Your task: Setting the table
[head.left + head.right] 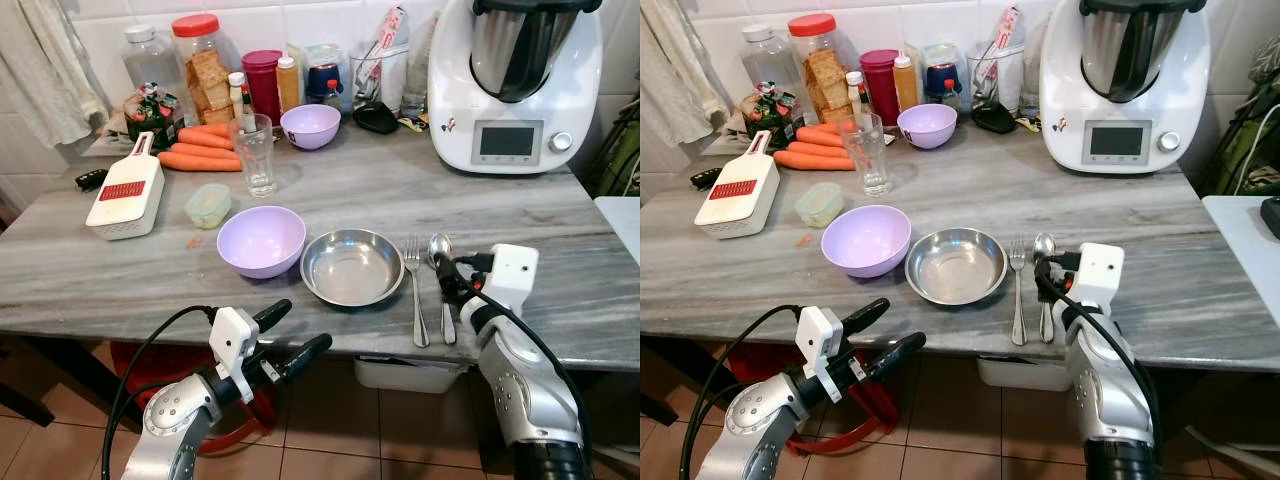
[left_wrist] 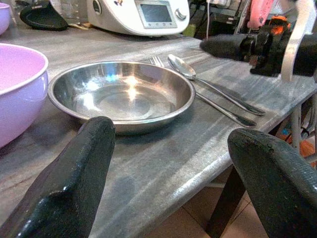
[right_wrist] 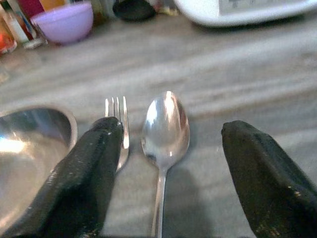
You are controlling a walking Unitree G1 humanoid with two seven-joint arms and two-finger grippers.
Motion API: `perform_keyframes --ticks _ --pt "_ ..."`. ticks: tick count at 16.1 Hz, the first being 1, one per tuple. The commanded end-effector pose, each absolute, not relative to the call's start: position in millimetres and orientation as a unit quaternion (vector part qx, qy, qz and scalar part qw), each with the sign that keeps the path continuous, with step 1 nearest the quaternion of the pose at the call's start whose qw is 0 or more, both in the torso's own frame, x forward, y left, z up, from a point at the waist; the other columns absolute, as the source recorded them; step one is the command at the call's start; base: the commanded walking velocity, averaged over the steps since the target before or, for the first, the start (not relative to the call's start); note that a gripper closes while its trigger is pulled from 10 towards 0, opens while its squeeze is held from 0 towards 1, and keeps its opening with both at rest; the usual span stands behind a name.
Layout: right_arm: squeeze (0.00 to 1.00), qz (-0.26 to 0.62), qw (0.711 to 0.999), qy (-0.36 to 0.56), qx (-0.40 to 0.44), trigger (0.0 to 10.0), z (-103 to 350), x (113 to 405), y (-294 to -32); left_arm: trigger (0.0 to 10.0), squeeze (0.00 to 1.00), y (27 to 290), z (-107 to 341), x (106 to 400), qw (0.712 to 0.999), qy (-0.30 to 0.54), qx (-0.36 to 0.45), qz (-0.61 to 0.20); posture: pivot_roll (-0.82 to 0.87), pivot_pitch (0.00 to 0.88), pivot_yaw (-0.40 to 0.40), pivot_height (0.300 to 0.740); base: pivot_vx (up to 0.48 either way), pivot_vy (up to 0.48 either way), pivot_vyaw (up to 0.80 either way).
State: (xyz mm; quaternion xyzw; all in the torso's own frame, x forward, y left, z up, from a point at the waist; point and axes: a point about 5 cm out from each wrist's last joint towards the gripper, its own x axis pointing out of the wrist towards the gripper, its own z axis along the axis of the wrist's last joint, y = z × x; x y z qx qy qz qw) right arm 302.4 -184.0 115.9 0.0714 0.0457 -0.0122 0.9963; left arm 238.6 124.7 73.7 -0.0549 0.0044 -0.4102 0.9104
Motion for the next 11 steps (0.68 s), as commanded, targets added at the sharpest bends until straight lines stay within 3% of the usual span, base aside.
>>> perform_keyframes --ticks 1,5,11 --pt "1.00 -0.006 0.997 0.006 0.071 10.0 128.8 301.9 -178.9 10.0 0.00 125.4 77.1 238.8 0.909 0.002 -0.050 -0.415 -0.10 0.000 0.084 0.740 0.000 0.000 0.00" --pt "1.00 0.010 0.998 -0.051 0.035 10.0 140.9 295.9 -171.7 10.0 0.00 125.2 77.8 241.6 0.912 -0.003 -0.050 -0.407 -0.10 0.000 0.078 0.740 0.000 0.000 0.00" --pt "1.00 0.015 0.998 -0.062 0.016 10.0 137.2 284.6 -175.4 10.0 0.00 127.3 76.9 243.8 0.927 -0.018 -0.058 -0.370 -0.08 0.000 0.079 0.740 0.000 0.000 0.00"
